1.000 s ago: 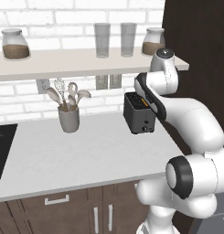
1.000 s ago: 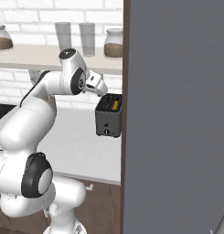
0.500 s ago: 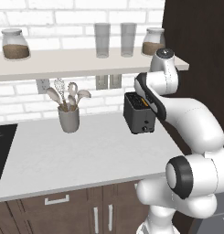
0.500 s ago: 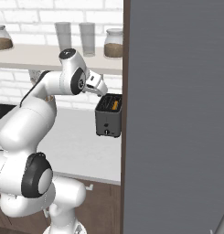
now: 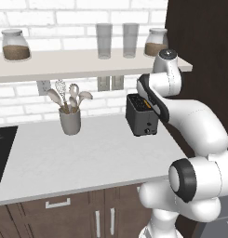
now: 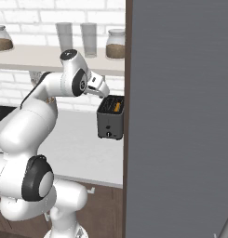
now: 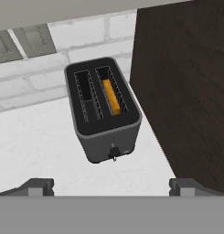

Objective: Start the toaster. Once the lever pops up, take the bread to the plate on the dining counter.

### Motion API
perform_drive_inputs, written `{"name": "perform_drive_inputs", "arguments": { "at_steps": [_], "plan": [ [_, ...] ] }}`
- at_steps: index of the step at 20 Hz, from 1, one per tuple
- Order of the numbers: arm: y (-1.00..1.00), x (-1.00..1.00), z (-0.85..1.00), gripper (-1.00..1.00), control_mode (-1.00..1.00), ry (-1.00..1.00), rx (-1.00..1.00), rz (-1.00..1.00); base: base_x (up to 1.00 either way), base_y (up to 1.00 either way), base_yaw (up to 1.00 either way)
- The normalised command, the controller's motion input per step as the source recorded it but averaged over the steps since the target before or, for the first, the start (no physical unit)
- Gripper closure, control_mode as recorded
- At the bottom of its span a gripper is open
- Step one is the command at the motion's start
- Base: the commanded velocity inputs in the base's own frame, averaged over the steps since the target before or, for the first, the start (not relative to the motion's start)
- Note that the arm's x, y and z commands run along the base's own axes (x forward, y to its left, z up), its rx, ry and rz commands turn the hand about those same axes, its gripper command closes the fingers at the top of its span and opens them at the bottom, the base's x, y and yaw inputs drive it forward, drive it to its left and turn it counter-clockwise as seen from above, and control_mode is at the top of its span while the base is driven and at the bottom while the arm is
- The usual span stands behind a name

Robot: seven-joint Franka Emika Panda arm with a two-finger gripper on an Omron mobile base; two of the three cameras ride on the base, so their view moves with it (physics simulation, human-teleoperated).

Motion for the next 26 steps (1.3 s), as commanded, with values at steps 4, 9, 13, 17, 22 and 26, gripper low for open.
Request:
{"name": "perform_drive_inputs", "arguments": {
  "at_steps": [4,9,13,17,22,26],
  "plan": [
    [0.0,0.0,0.0,-1.0,-1.0,0.0,0.0,0.0,0.0,0.0,0.0],
    [0.0,0.0,0.0,-1.0,-1.0,0.0,0.0,0.0,0.0,0.0,0.0],
    [0.0,0.0,0.0,-1.0,-1.0,0.0,0.0,0.0,0.0,0.0,0.0],
    [0.0,0.0,0.0,-1.0,-1.0,0.0,0.0,0.0,0.0,0.0,0.0],
    [0.0,0.0,0.0,-1.0,-1.0,0.0,0.0,0.0,0.0,0.0,0.0],
    [0.0,0.0,0.0,-1.0,-1.0,0.0,0.0,0.0,0.0,0.0,0.0]
  ]
}}
